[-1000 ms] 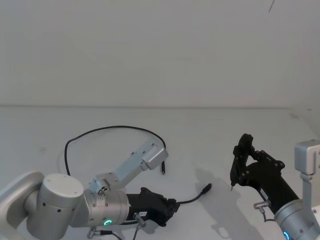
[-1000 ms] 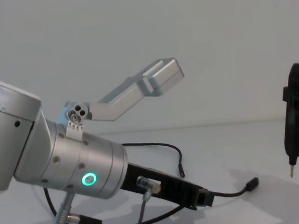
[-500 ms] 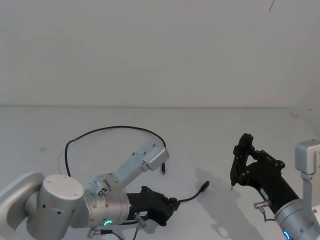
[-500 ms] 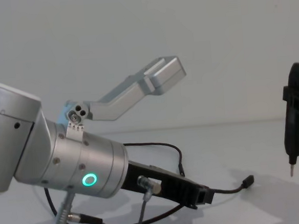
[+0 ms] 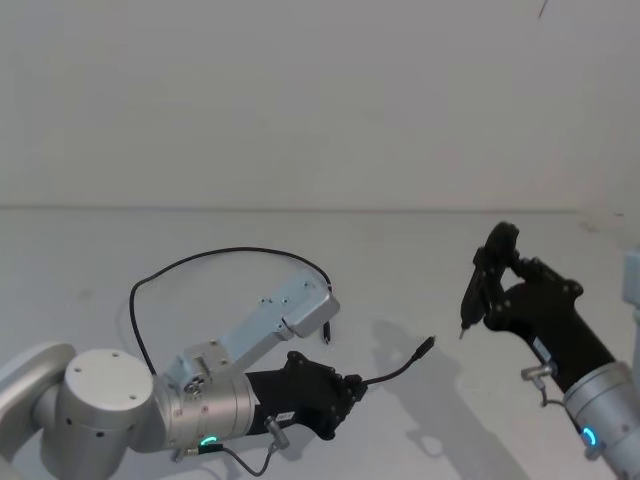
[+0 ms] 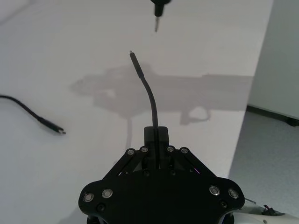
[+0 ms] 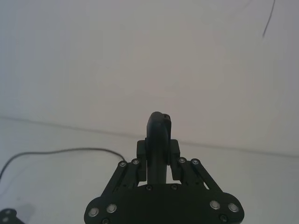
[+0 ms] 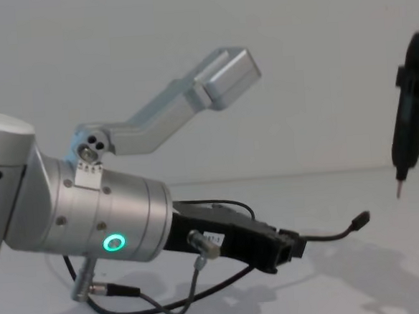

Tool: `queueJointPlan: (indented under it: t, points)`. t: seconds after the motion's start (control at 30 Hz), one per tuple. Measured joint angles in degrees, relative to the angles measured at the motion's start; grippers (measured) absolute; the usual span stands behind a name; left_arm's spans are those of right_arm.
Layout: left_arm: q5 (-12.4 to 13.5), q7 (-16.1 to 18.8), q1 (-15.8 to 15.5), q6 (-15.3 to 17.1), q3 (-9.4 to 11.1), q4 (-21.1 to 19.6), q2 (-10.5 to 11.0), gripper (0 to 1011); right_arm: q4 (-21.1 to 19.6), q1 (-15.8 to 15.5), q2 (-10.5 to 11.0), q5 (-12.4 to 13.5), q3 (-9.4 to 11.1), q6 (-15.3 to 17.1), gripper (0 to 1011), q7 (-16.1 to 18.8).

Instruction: Pick up the data cable with the one hand.

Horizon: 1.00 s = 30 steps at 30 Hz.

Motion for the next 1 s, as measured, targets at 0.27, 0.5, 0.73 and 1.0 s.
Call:
queueJointPlan:
  t: [0.27, 0.5, 0.73, 1.0]
  points:
    - [0.5, -1.2, 0.6, -2.7, -0.5, -2.0, 1.3, 37, -1.5, 1.1, -0.1, 1.1, 1.0, 0.1, 279, 1.2]
    - [0.8, -1.7, 0.9, -4.0, -0.6, -2.8, 1.9, 37, -1.5, 2.2, -0.4, 1.2, 1.5, 0.5, 279, 1.6]
    - [0.9, -2.0, 1.0, -4.7, -0.8, -3.3, 2.2, 37, -0.8, 2.9, -0.6, 1.2, 2.0, 1.1, 279, 1.9]
    - [1.0, -2.2, 1.1, -5.1, -0.8, -3.6, 2.5, 37, 0.2, 3.6, -1.0, 1.9, 2.5, 2.0, 279, 2.6]
